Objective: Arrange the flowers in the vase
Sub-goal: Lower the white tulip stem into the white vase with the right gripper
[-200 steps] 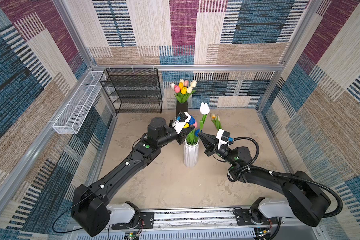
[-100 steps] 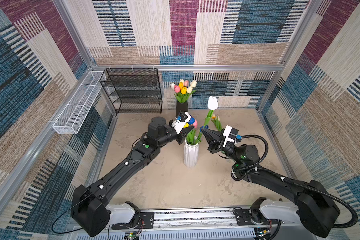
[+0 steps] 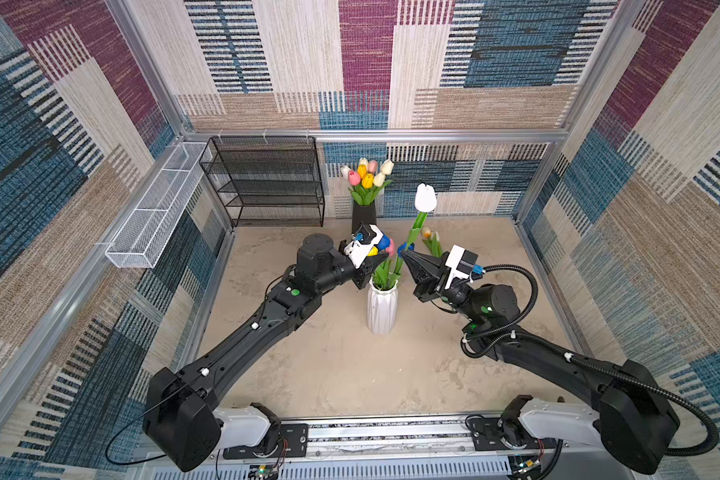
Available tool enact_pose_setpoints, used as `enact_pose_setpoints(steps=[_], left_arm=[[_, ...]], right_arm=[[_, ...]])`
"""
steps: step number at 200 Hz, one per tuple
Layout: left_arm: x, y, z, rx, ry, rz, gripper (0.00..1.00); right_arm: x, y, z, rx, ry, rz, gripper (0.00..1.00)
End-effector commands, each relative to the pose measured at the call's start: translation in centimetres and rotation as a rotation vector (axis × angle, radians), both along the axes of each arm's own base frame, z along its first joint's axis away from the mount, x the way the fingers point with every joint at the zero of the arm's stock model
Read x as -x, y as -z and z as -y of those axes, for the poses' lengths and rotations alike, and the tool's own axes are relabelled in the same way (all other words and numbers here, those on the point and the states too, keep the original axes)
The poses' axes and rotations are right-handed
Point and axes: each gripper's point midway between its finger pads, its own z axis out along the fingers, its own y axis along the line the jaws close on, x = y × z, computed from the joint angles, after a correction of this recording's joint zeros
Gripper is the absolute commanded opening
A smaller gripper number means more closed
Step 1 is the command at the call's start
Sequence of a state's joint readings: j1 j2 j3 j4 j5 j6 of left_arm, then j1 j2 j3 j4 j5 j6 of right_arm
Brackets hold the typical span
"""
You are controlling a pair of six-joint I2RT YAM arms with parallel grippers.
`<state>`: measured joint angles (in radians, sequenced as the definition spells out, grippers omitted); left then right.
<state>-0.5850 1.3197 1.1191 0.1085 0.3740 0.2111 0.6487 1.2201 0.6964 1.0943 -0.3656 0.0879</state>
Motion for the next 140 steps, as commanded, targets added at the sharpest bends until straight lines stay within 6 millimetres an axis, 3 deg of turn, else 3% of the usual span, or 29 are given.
enact_pose_setpoints(steps=[1, 14, 36, 67, 87, 140], left_arm=[[0.2, -0.6, 0.2, 0.016, 0.014, 0.017, 0.27], [0.2, -0.5, 0.2, 0.019, 0.017, 0.016, 0.27], [0.2, -0.3, 0.2, 0.019, 0.016, 0.01, 0.27], [0.2, -0.1, 0.2, 0.02, 0.016, 0.004, 0.27], [0.3, -0.2, 0.2, 0.022, 0.019, 0.005, 0.27], [0.3, 0.1, 0.2, 0.015, 0.02, -0.002, 0.27]], right_arm=[[0.1, 0.0, -0.2, 0.021, 0.022, 0.019, 0.0], [-0.1, 1.3, -0.1, 0.012, 0.03, 0.005, 0.0], [-1.7, 3.6, -2.0, 0.113, 0.024, -0.072, 0.0], [-1.5, 5.6, -1.5, 0.107, 0.037, -0.11, 0.0], [-1.3, 5.1, -0.5, 0.066, 0.065, -0.115, 0.0], [0.0, 0.8, 1.3, 0.025, 0.102, -0.062, 0.0]])
